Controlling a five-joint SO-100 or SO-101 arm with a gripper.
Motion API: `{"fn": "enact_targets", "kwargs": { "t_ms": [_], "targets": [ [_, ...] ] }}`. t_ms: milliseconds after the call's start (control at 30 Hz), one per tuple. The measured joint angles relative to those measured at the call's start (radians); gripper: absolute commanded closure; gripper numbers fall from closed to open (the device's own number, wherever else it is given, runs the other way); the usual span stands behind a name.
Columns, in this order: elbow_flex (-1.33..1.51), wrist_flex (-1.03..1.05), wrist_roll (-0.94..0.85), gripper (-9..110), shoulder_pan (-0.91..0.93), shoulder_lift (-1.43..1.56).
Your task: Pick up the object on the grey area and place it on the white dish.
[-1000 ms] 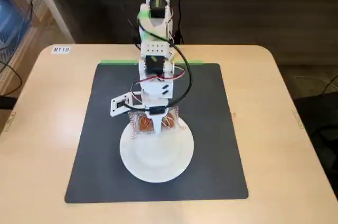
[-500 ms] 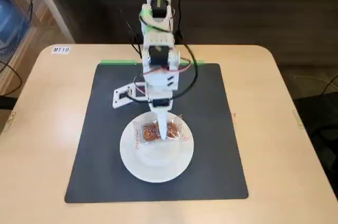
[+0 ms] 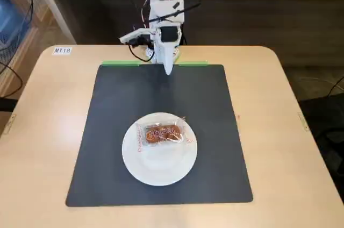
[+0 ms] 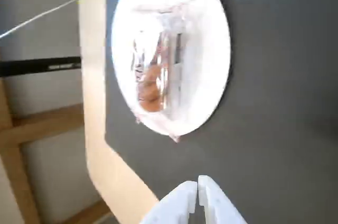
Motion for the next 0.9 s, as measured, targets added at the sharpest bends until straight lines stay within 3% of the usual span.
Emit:
{"fn": "enact_targets", "kwargs": {
  "t_ms": [167, 400, 900],
  "targets": [
    [0.261, -0.127, 0.006, 101, 0.012, 0.187],
    [0.534, -0.120, 0.012, 101, 0.038, 0.482],
    [0.600, -0.135, 0.012, 101, 0.066, 0.509]
  ]
}}
